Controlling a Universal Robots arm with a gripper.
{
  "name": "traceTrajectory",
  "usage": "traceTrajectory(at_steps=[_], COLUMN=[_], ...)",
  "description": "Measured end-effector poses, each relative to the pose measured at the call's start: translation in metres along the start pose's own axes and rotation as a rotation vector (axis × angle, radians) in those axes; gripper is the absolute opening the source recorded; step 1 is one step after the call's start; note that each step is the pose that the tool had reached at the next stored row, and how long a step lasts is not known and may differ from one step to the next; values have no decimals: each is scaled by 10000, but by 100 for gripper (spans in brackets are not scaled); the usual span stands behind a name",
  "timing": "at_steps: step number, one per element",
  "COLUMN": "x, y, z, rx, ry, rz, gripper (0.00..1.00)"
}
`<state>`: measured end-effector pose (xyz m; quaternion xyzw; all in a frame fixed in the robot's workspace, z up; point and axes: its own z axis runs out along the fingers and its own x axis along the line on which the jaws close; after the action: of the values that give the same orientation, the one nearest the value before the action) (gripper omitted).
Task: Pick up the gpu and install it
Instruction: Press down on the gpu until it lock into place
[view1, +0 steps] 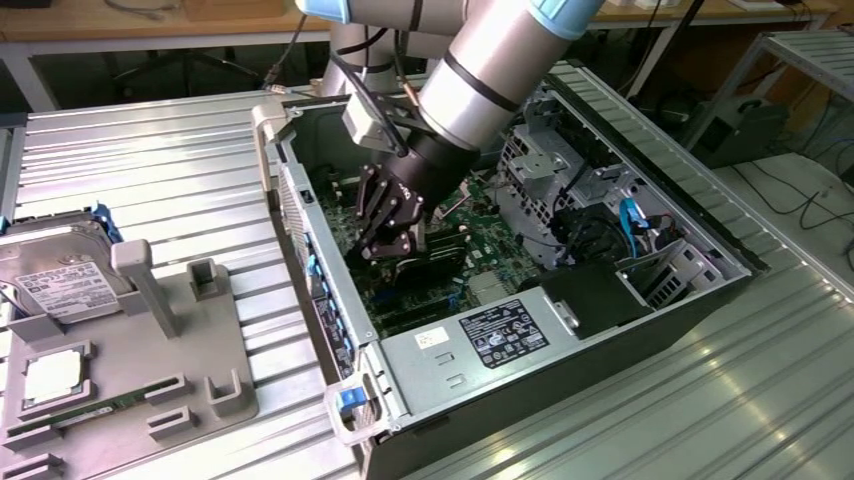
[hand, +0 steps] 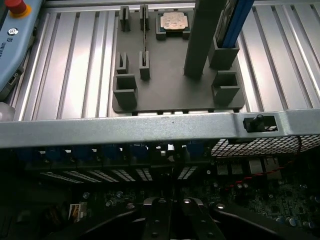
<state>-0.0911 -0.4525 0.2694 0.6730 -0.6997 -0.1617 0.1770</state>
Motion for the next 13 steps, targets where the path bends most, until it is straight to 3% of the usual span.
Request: traceTrajectory(at_steps=[13], x=[-31], y=[42], z=[37], rx=[1], ry=[20], rz=[9], gripper=[11])
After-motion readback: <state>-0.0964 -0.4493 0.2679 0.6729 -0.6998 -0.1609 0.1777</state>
